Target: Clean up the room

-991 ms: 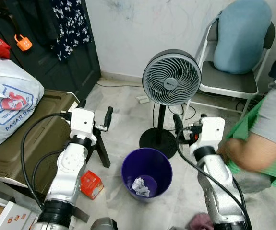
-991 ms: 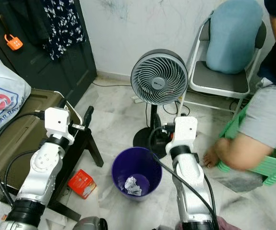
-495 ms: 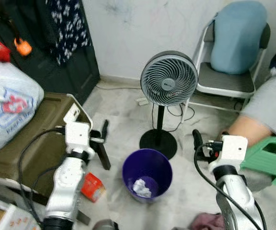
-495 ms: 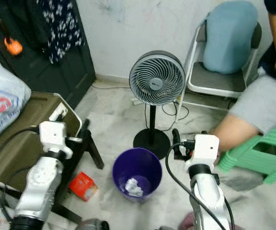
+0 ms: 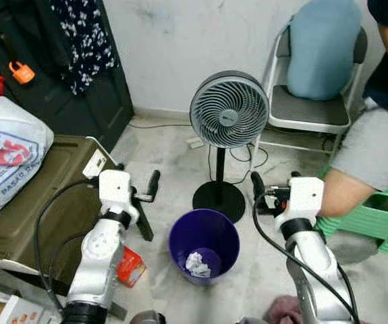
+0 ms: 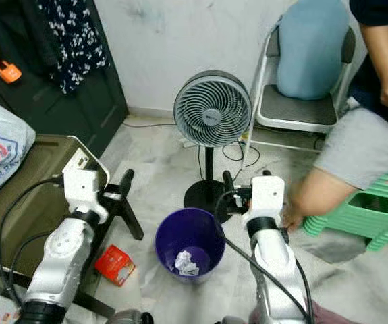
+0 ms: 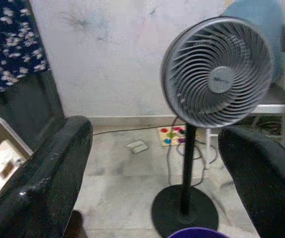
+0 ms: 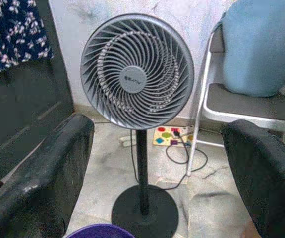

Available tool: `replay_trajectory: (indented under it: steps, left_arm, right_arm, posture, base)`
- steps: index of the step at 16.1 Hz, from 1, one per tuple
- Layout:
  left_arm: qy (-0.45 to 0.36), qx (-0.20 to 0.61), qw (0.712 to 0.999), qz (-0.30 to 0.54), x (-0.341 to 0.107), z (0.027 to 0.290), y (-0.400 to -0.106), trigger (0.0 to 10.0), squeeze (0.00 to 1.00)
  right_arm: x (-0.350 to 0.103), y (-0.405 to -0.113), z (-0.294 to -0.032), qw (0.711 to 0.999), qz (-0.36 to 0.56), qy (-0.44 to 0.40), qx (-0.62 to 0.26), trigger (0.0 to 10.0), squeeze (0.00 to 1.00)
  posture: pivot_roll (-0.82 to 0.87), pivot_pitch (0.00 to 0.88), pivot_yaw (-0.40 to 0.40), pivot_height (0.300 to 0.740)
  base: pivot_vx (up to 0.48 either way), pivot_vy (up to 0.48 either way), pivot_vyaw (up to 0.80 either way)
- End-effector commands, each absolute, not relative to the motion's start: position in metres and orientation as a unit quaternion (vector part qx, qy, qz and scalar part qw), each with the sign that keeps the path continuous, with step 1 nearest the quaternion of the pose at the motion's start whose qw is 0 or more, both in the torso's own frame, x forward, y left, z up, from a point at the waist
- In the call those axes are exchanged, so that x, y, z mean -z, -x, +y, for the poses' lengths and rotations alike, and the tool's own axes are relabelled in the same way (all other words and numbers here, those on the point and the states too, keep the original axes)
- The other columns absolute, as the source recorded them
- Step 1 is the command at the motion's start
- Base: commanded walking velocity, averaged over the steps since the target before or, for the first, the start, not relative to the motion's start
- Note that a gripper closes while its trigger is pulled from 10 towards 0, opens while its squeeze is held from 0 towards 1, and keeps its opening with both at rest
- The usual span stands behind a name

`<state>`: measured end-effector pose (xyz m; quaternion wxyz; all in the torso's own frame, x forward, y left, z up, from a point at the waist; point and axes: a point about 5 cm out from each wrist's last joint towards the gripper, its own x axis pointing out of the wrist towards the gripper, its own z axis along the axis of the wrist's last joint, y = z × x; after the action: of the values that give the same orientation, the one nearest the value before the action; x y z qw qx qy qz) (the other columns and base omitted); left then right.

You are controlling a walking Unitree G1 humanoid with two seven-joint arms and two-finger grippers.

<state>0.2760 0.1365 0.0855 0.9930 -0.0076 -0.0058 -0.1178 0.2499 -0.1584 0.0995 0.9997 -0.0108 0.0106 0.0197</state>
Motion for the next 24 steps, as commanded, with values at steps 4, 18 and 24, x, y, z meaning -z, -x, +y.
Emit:
replay_trajectory:
  steps: [4, 18, 24]
  left_arm:
    - [0.0, 0.111, 0.994, -0.008, -0.09, 0.139, -0.281, 10.0, 0.0]
    - [-0.017, 0.08, 0.996, -0.022, -0.099, 0.143, -0.294, 10.0, 0.0]
    - [-0.031, 0.057, 0.997, -0.029, -0.099, 0.147, -0.295, 10.0, 0.0]
  right_arm:
    - [-0.102, -0.266, -0.146, 0.999, 0.009, 0.0, -0.049, 10.0, 0.0]
    - [-0.109, -0.276, -0.141, 0.997, -0.006, 0.012, -0.072, 10.0, 0.0]
    - [-0.108, -0.278, -0.139, 0.997, -0.008, 0.019, -0.079, 10.0, 0.0]
  posture:
    - [-0.02, 0.0, 0.039, 0.74]
    - [-0.02, 0.0, 0.032, 0.74]
    - [-0.02, 0.0, 0.028, 0.74]
  base:
    - [0.0, 0.0, 0.8]
    - [0.0, 0.0, 0.8]
    - [0.0, 0.0, 0.79]
